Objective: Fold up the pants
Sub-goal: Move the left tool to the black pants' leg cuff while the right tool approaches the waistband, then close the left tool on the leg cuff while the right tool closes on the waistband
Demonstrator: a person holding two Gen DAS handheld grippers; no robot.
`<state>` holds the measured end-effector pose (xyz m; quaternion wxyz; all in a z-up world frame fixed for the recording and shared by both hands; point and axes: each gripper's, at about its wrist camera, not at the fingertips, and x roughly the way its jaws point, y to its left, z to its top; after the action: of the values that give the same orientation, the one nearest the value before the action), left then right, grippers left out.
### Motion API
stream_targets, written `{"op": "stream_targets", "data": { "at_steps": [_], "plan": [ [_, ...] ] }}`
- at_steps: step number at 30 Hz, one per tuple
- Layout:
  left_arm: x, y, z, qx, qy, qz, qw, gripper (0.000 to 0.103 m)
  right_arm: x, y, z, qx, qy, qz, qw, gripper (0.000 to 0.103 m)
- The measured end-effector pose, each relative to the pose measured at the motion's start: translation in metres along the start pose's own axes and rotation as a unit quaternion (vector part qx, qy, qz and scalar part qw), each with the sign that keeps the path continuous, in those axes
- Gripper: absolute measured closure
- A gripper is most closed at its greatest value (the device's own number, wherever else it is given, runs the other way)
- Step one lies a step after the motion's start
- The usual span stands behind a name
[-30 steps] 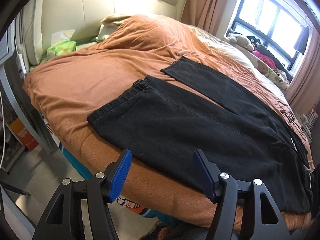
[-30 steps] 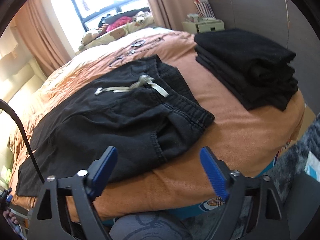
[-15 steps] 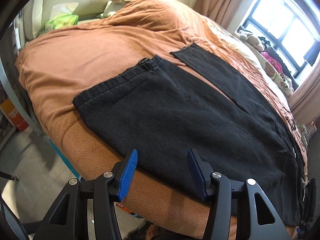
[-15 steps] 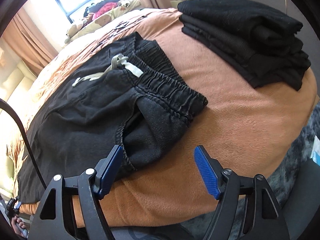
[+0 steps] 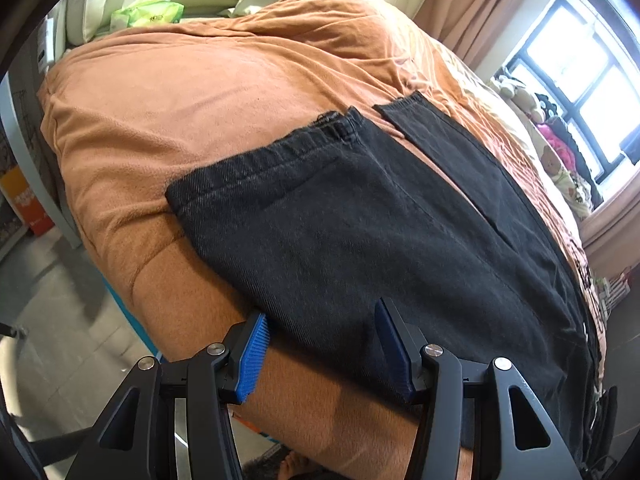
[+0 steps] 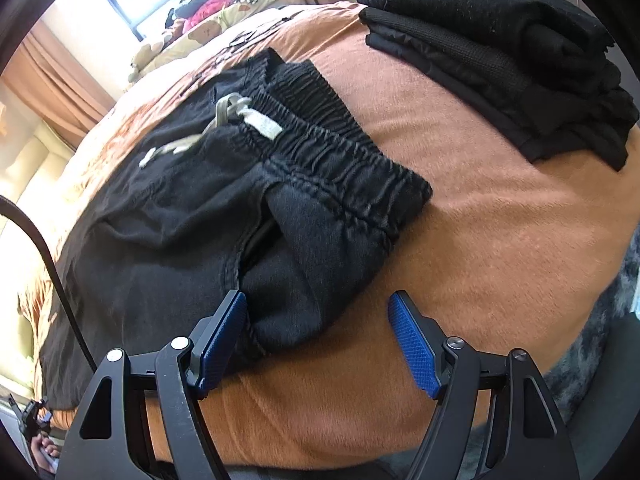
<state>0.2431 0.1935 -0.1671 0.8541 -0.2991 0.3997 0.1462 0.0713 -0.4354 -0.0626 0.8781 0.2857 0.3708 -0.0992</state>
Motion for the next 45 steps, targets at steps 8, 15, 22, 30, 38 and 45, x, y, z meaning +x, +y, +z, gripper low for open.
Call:
{"op": "stream_targets", "data": {
  "at_steps": [8,15,22,30,38,45],
  "plan": [
    [-0.002,0.011,0.012,-0.038,-0.019,0.002,0.9991,0.089,0.001,-0.009,0.002,0.039,-0.024,0.056,0.997,0.030],
    [-0.020,0.007,0.021,-0.035,-0.042,0.014,0.9984,0.100,0.003,-0.019,0.002,0.064,-0.017,0.090,0.994,0.076],
    [-0.050,-0.010,0.036,-0.020,-0.082,0.004,0.9964,0.101,-0.018,-0.022,0.005,0.073,-0.045,0.109,0.990,0.098],
    [-0.095,-0.021,0.060,-0.021,-0.133,-0.003,0.9908,0.101,-0.059,-0.002,0.023,0.052,-0.096,0.122,0.987,0.102],
    [-0.111,-0.044,0.085,0.006,-0.154,-0.009,0.9879,0.101,-0.074,0.017,0.039,0.035,-0.118,0.134,0.983,0.102],
    [-0.112,-0.078,0.120,0.034,-0.174,-0.018,0.9840,0.101,-0.068,0.031,0.068,0.027,-0.129,0.136,0.982,0.102]
  ]
}}
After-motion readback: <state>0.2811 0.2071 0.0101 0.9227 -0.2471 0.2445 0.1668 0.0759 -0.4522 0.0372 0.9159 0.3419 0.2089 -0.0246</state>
